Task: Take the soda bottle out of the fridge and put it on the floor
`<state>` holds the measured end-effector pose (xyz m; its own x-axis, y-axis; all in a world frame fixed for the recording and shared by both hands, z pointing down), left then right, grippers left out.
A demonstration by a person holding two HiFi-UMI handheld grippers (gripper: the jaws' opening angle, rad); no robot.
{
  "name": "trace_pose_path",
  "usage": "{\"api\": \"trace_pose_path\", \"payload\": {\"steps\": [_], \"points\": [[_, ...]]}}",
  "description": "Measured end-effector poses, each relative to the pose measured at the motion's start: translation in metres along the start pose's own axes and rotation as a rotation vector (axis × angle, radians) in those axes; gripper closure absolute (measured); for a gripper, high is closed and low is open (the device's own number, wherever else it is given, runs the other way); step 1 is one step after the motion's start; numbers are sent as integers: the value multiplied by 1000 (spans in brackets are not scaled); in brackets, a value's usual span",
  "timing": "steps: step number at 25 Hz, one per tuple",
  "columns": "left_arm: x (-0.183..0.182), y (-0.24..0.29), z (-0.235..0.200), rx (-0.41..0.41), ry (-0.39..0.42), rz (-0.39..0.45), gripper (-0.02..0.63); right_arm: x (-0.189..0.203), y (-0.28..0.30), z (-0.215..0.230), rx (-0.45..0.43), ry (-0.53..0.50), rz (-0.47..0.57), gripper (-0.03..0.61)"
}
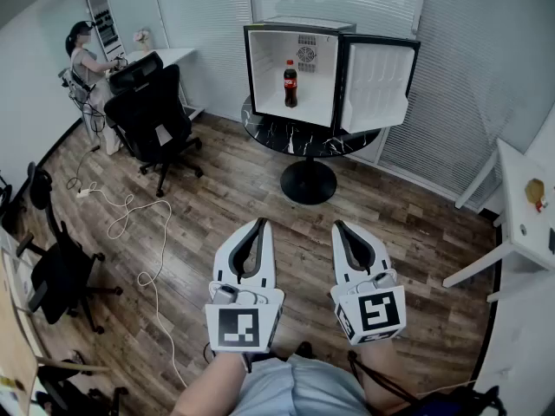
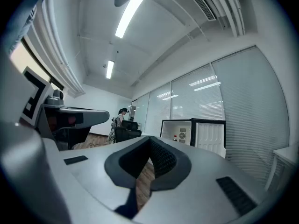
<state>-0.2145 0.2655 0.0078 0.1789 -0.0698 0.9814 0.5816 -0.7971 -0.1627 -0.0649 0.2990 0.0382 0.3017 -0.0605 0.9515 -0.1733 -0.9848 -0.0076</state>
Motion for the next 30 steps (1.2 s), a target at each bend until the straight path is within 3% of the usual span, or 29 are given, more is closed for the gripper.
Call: {"api": "trace_pose_path", "payload": {"steps": [16,23,30], "points": [[25,31,-11,-61,-16,-34,597,22,28,26,-26,17,-18,565],[45,74,-54,-81,-21,-66,597,44,85,37,11,34,-58,565],[65,153,-124,-80,-44,-88,597,58,185,52,58,33,-80,565]]}}
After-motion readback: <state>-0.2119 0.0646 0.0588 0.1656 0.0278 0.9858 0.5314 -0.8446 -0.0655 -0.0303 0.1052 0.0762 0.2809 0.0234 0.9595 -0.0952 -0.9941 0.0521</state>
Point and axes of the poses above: the fingertips, and each gripper's own axes: y forward along the fingers, z to its right, x out of its underside, the point moved 5 cm from there along -y, backward along the fingers, and after that the axes turned 11 degrees about -y, right-handed, at the moved point
